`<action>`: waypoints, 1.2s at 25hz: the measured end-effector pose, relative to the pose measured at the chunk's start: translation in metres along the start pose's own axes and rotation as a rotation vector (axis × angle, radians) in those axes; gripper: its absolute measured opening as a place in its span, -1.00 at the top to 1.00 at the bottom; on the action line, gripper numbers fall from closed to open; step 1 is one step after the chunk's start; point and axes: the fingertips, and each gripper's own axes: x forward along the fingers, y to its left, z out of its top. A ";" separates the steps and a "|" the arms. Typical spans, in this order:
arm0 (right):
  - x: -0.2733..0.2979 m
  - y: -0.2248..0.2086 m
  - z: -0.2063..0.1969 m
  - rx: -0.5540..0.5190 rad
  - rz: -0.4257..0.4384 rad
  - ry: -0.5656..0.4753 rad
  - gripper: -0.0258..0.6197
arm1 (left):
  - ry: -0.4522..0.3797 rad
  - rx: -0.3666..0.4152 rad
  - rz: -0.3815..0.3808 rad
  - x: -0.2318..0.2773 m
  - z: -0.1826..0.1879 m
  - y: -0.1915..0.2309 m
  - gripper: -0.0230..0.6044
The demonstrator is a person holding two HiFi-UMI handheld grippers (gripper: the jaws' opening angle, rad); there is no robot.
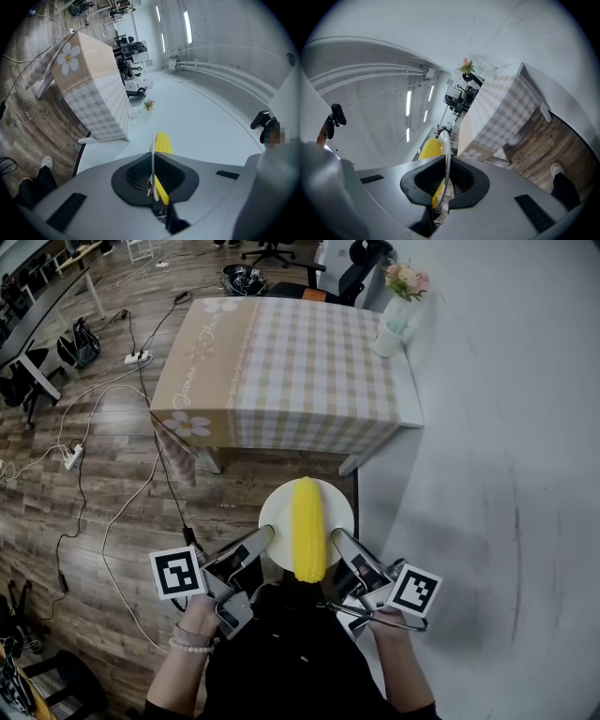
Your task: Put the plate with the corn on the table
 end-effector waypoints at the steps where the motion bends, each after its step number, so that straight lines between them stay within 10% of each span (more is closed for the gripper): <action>1: 0.001 -0.002 0.004 0.001 -0.002 0.002 0.77 | -0.001 -0.001 0.000 0.004 0.002 0.000 0.86; 30: 0.097 -0.083 0.188 0.031 0.047 0.147 0.77 | -0.128 -0.003 0.056 0.175 0.114 0.023 0.86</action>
